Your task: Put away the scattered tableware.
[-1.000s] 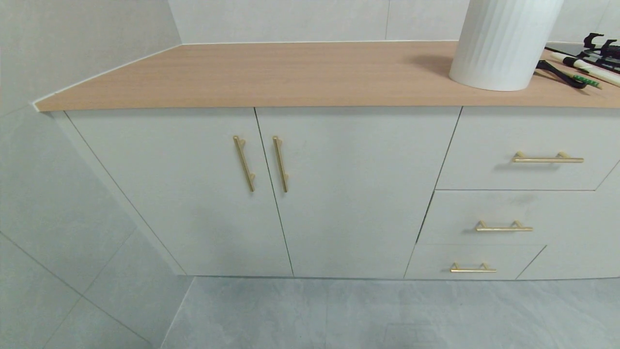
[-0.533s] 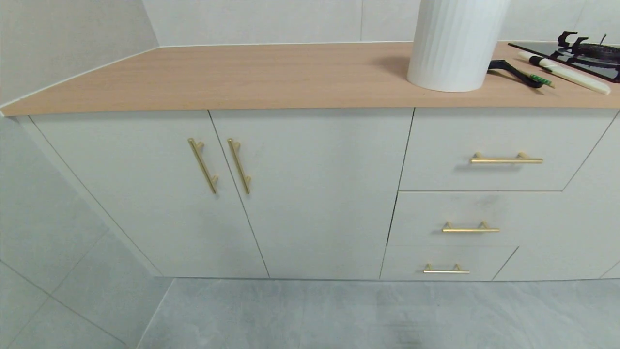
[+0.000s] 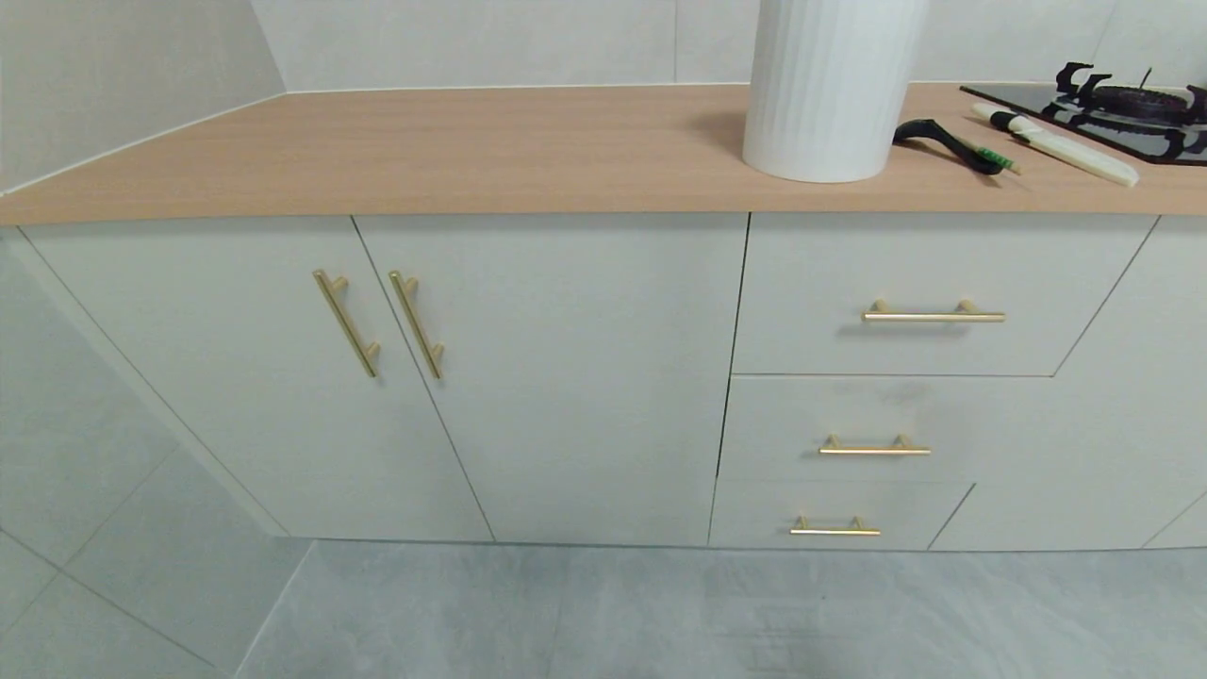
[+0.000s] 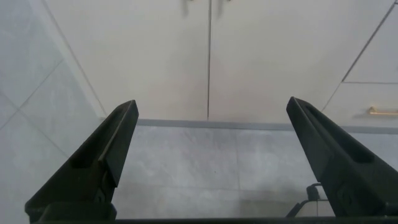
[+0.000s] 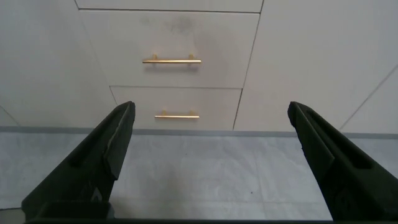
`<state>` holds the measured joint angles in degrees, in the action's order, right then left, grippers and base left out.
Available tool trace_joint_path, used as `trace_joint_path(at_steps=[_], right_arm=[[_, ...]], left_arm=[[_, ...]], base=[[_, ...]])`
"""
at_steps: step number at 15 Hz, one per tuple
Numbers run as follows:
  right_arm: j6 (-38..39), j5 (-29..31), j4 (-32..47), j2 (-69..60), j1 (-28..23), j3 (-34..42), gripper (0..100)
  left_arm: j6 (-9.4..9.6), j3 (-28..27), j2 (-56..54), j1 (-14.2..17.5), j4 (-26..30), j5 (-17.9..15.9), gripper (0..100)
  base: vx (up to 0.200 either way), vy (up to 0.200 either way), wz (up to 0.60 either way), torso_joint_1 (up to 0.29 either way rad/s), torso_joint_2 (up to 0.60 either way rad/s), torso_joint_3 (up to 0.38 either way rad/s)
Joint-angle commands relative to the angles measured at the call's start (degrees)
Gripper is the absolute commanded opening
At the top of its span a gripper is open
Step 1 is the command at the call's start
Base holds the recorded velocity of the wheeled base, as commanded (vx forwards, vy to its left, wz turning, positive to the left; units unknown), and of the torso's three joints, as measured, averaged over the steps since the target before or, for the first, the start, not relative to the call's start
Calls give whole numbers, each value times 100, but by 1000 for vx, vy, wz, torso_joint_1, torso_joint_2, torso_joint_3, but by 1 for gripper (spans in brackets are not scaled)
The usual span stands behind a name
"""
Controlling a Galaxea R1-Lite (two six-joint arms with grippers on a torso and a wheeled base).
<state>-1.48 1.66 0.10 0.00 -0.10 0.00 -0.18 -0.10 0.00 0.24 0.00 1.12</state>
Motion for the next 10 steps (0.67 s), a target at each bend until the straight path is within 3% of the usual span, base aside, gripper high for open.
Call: trace_joint_path(at_steps=[1, 2, 8, 10], right_arm=[[-2, 1, -1, 9, 1, 0, 100], [-2, 1, -1, 9, 1, 0, 100], [7, 1, -1, 9, 1, 0, 100], [-2, 1, -1, 9, 1, 0, 100]], left_arm=[[1, 1, 9, 2, 0, 2, 100], [-8, 1, 9, 2, 0, 2, 100], [-8, 1, 9, 2, 0, 2, 100], [-8, 1, 9, 2, 0, 2, 100]], base=[[0, 0, 0, 0, 0, 0], [0, 0, 0, 0, 0, 0], [200, 0, 0, 4, 1, 5], [0, 0, 0, 0, 0, 0]])
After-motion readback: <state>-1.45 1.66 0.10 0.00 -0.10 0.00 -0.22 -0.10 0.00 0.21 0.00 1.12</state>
